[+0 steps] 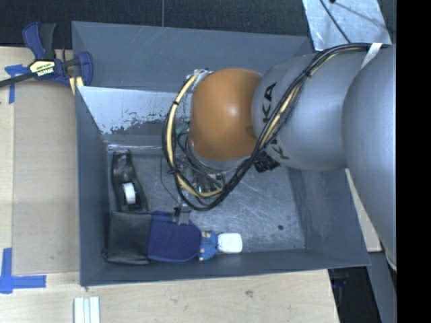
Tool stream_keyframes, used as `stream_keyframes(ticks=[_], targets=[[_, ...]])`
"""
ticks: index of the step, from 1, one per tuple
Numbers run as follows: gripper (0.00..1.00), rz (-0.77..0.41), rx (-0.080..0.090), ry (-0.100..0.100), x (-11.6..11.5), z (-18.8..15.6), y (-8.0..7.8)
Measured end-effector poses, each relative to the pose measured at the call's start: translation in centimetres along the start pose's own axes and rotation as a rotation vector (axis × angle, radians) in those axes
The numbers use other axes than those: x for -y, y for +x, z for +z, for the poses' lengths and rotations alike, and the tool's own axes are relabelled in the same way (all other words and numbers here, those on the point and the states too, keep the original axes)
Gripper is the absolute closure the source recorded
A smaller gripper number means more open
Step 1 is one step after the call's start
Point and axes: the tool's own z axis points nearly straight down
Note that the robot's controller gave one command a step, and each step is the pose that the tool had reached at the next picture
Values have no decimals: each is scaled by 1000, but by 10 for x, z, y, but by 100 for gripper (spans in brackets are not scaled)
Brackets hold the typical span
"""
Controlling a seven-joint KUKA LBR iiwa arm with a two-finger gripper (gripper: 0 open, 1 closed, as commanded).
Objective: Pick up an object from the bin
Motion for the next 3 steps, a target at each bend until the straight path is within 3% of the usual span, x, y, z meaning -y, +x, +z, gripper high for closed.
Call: stream_keyframes(ticks=[1,2,3], targets=[[0,-586,46,3,-22,44,16],[0,-954,17,4,-20,75,31],[100,-950,15,5,-20,74,31]])
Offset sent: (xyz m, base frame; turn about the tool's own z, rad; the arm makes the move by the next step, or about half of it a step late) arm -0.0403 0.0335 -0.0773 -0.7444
